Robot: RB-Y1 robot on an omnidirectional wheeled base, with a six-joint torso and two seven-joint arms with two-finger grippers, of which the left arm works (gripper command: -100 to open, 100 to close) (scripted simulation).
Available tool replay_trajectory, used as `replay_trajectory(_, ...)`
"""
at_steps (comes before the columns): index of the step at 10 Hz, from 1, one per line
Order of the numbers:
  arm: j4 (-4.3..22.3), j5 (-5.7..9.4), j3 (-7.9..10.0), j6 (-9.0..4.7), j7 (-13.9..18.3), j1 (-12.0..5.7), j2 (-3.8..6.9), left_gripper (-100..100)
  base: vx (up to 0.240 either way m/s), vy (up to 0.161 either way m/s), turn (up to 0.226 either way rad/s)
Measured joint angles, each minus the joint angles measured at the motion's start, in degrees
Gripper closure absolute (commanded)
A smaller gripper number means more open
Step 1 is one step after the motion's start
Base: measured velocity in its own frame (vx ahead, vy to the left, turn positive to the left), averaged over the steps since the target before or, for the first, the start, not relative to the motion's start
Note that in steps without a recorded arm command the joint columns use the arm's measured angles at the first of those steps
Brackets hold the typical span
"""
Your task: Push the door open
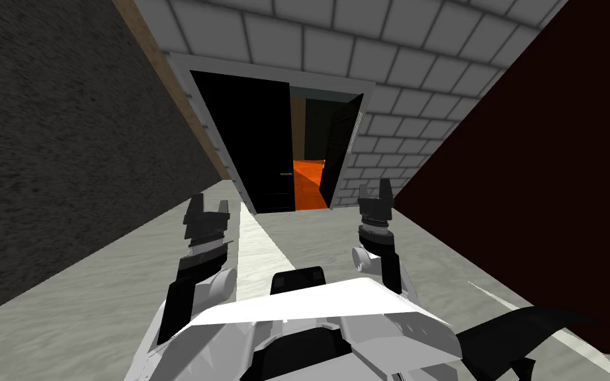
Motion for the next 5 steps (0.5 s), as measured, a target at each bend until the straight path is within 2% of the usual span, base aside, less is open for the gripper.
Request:
replay_trajectory(3,3.58,0.27,0.30,-0.48,-0.14,-1.84,1.22,-100,0.082,-0.003,-0.012)
replay_trajectory(5,5.95,0.36,0.46,-0.16,-0.48,-3.67,1.87,-100,0.107,-0.004,0.001)
